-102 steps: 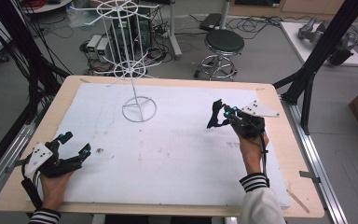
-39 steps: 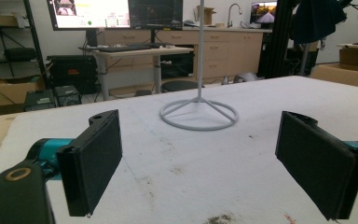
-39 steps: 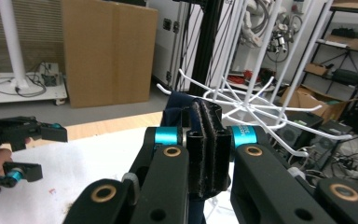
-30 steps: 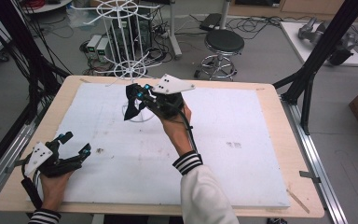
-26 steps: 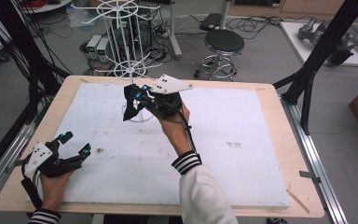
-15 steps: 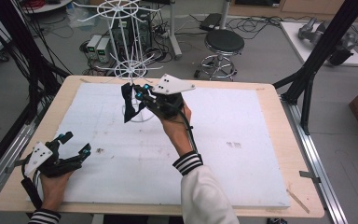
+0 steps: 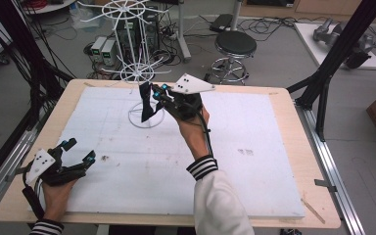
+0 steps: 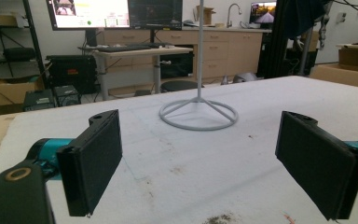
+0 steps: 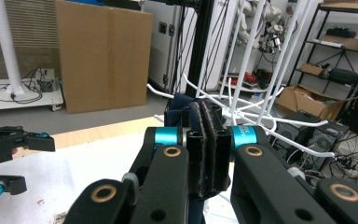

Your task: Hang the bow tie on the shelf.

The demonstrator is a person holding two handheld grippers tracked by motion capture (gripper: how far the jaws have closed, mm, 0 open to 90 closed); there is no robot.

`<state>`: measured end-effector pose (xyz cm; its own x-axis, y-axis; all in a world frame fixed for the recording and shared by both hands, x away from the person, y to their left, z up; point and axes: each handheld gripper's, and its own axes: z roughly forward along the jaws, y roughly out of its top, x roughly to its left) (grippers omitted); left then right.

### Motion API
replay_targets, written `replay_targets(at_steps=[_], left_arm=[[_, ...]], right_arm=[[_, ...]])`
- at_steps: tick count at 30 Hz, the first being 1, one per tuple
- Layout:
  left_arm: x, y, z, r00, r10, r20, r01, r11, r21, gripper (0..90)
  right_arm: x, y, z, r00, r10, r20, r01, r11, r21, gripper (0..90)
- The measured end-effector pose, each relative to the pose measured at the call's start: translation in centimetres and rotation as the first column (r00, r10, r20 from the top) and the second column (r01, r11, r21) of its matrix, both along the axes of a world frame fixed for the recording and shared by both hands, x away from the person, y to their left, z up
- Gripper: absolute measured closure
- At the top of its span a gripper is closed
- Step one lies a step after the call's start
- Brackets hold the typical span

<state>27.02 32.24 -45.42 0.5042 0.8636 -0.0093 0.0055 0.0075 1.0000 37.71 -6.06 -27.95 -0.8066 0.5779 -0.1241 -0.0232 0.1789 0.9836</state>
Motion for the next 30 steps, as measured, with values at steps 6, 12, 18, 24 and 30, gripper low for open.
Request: replay_targets(at_steps=[6,12,18,24,30], left_arm=[[0.0,0.0,0.0,1.0,0.0,0.002,0.0,1.0,-0.002,14.9],[0.0,0.0,0.0,1.0,0.0,0.001,0.0,1.0,0.002,14.9],[0.0,0.0,0.0,1.0,0.0,0.002,0.0,1.0,0.001,14.9],[0.0,0.0,0.0,1.0,0.0,0.002,0.0,1.0,0.004,14.9],[0.0,0.0,0.0,1.0,0.001,0.002,-0.001,1.0,0.004,15.0]], right_arm=[[0.2,0.0,0.1,1.0,-0.006,0.001,0.006,1.0,0.001,88.4],[0.1,0.2,0.4,1.0,0.007,0.007,-0.007,1.0,0.004,88.4],[-0.7,0.9,0.6,0.9992,0.031,0.024,-0.031,0.999,0.005,88.4],[-1.8,1.6,1.3,0.9965,0.069,0.048,-0.069,0.998,0.005,88.3],[-2.2,2.1,1.7,0.9949,0.085,0.055,-0.085,0.996,-0.003,88.3]])
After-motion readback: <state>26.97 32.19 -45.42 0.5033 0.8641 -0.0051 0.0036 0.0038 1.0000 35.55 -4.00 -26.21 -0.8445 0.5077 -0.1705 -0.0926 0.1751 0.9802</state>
